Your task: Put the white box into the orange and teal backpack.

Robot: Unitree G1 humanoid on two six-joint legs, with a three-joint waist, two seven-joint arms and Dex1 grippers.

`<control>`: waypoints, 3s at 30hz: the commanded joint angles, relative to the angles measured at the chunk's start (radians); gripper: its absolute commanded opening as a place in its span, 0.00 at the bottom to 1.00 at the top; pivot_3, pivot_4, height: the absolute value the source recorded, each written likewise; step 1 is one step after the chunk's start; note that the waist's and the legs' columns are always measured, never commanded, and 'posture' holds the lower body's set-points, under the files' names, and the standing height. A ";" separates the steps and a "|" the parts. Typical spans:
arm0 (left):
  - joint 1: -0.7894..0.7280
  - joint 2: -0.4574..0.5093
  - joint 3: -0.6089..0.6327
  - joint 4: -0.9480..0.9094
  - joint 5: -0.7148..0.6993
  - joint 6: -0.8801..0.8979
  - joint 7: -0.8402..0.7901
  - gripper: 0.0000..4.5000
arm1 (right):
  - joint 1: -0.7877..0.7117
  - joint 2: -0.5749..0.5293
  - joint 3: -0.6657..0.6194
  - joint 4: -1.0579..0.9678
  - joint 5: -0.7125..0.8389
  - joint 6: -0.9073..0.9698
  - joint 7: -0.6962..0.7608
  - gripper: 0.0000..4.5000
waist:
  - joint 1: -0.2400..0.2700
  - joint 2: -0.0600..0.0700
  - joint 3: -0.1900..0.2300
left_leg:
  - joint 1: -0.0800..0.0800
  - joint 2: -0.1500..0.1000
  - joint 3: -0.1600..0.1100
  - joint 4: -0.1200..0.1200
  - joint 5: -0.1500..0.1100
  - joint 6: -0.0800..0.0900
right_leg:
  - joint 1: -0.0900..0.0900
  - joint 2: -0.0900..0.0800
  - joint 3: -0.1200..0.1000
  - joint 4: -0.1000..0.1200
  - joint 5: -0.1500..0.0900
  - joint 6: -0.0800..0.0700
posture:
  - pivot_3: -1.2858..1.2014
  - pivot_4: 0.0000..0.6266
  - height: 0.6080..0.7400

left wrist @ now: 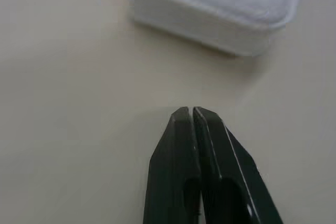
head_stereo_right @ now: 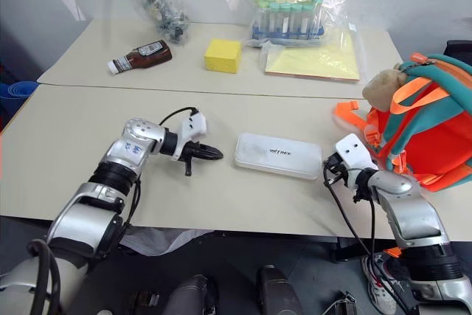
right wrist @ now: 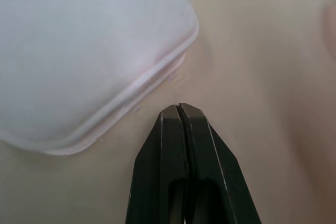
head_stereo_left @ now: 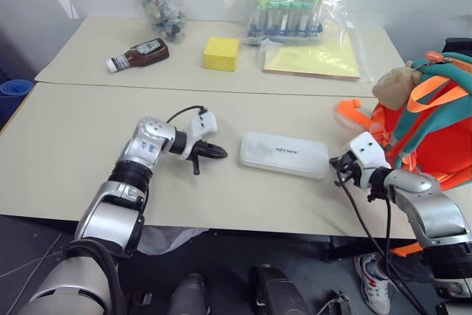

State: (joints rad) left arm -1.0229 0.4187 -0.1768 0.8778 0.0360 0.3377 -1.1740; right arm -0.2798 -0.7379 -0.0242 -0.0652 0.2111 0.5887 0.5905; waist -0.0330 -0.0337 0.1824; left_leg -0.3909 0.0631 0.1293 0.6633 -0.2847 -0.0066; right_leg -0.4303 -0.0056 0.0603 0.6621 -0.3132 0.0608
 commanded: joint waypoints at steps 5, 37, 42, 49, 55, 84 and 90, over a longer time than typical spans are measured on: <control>-0.141 -0.013 0.110 0.136 -0.136 0.519 -0.040 0.49 | 0.009 -0.009 -0.021 -0.032 -0.020 -0.014 0.009 0.00 | -0.002 0.000 0.000 | 0.000 0.000 0.000 0.000 0.001 -0.001 | 0.000 0.000 -0.001 -0.001 0.000 0.001 | 0.52 0.24 1.00; -0.307 -0.247 0.236 0.320 -0.218 0.645 0.094 0.34 | 0.084 0.087 -0.019 -0.100 -0.050 -0.033 -0.026 0.00 | -0.019 0.000 0.000 | 0.002 0.000 0.000 0.000 0.002 -0.007 | 0.001 -0.002 -0.001 0.001 0.000 0.001 | 0.52 0.24 1.00; -0.290 -0.222 0.228 0.292 -0.231 0.661 0.046 0.32 | 0.157 0.096 -0.070 -0.175 -0.045 -0.028 -0.057 0.00 | -0.023 0.000 0.000 | 0.002 0.000 0.000 0.000 0.002 -0.008 | 0.001 -0.001 -0.001 0.001 0.000 0.001 | 0.52 0.24 1.00; -0.226 -0.124 0.232 0.031 -0.332 0.821 -0.055 0.32 | 0.438 0.105 -0.484 -0.615 0.140 0.230 -0.073 0.35 | -0.018 0.003 0.002 | 0.001 0.001 0.000 -0.001 0.002 -0.009 | 0.000 -0.002 0.000 0.002 -0.001 0.000 | 0.52 0.24 1.00; -0.138 -0.035 0.288 -0.277 -0.465 0.915 -0.046 0.32 | 0.513 0.207 -0.845 -0.828 0.378 0.467 -0.138 0.81 | -0.022 0.003 0.002 | 0.003 0.001 -0.002 -0.001 0.003 -0.011 | 0.002 -0.002 0.000 0.003 -0.001 0.000 | 0.52 0.24 1.00; -0.077 0.082 0.474 -0.428 -0.739 0.698 0.009 0.32 | -0.020 0.116 -0.432 -0.370 0.501 0.171 0.031 0.12 | -0.028 0.005 0.003 | 0.001 0.002 -0.003 -0.003 0.004 -0.011 | -0.001 -0.001 0.000 0.004 -0.002 -0.001 | 0.52 0.24 1.00; -0.206 0.114 0.533 -0.194 -0.720 0.557 0.048 0.32 | 0.033 -0.138 -0.514 -0.565 1.115 0.444 0.202 0.01 | -0.025 0.005 0.004 | 0.002 0.002 -0.005 -0.002 0.005 -0.012 | 0.000 0.000 -0.001 0.006 -0.002 -0.001 | 0.52 0.24 1.00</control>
State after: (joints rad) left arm -1.1796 0.5185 0.3165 0.6581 -0.6695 0.9430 -1.1323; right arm -0.2461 -0.8415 -0.4918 -0.5738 1.1631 0.9959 0.7606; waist -0.0580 -0.0289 0.1862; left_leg -0.3888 0.0653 0.1240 0.6604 -0.2797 -0.0185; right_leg -0.4296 -0.0054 0.0594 0.6665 -0.3156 0.0594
